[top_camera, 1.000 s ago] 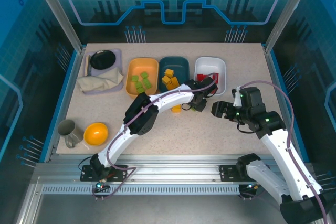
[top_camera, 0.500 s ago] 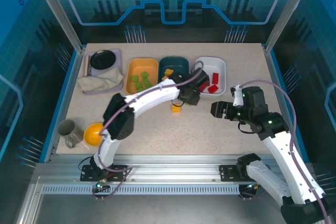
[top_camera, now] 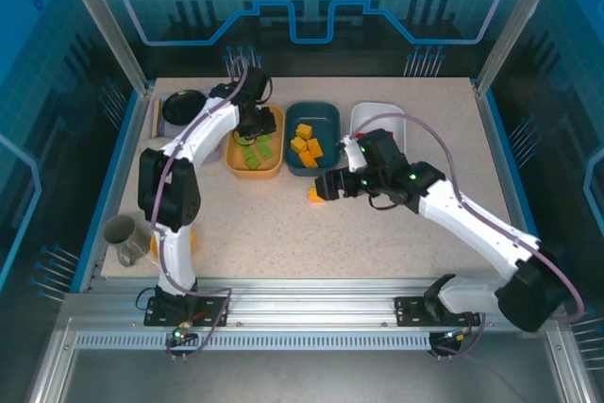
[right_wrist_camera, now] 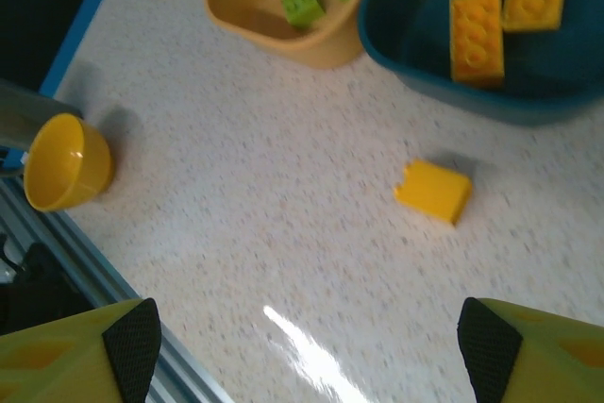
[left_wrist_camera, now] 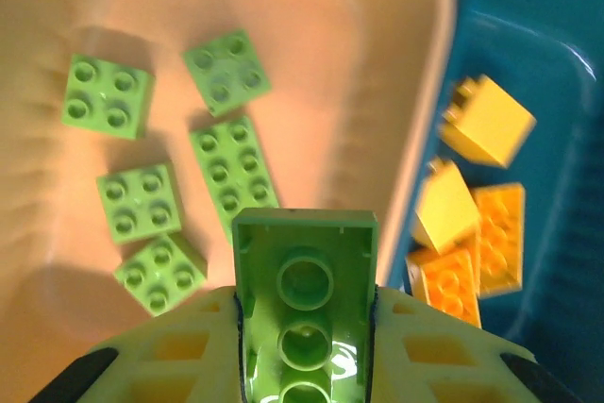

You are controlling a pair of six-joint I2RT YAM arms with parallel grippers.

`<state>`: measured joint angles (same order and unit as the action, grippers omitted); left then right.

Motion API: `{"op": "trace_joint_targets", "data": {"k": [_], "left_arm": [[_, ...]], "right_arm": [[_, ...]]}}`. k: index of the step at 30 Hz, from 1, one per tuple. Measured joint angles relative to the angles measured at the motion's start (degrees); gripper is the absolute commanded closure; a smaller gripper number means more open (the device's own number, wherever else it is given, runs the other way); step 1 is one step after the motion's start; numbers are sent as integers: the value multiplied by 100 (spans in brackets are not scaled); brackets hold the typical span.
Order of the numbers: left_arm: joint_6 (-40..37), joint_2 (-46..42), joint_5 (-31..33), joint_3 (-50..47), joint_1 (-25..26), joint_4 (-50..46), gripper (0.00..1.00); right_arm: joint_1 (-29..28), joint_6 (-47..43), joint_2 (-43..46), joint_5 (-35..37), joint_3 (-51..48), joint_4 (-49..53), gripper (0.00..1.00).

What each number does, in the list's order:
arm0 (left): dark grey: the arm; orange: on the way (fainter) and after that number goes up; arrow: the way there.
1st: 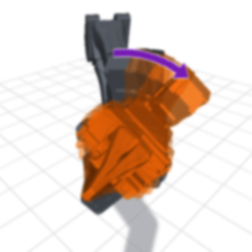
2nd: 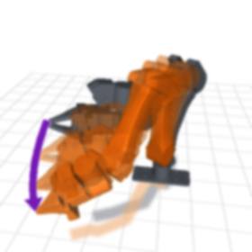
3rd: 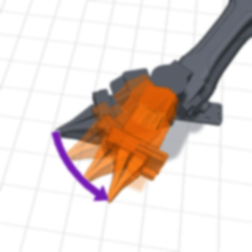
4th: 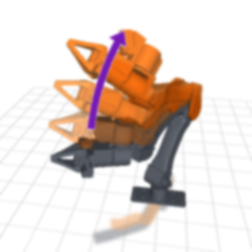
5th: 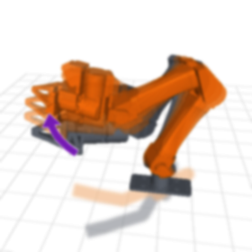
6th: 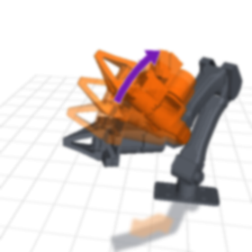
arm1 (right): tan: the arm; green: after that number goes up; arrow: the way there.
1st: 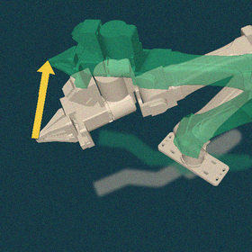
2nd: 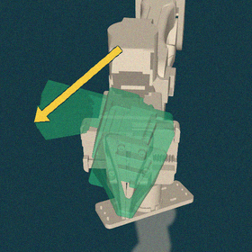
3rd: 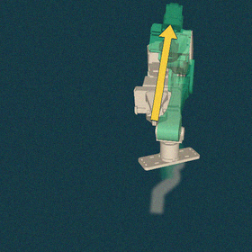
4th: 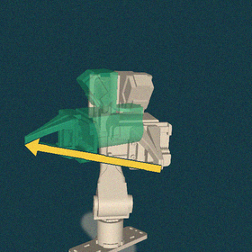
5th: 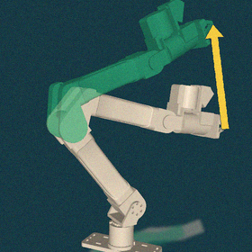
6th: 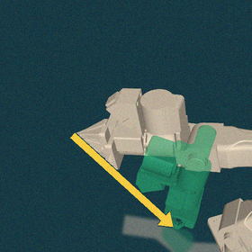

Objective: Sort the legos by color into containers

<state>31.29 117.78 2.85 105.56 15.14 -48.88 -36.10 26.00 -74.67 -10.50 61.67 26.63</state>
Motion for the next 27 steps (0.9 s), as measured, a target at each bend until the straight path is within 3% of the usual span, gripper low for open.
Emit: {"op": "trace_joint_targets", "data": {"k": [5,11,14,21,27], "left_arm": [[28,1198,-365,1185,-367,-66,71],[31,2085,-691,2068,-415,-98,70],[33,2225,-826,2111,-415,-103,67],[66,2295,-942,2142,-415,-142,45],[81,2096,-942,1969,-409,-138,41]], "right_arm": [[-2,-17,-807,-72,831,-116,15],[-2,66,-1390,-120,1311,-55,17],[-2,177,-1497,-164,1311,-24,17],[-2,356,-1777,-175,1370,37,17],[-105,402,-1823,-103,1268,-275,17]]}}
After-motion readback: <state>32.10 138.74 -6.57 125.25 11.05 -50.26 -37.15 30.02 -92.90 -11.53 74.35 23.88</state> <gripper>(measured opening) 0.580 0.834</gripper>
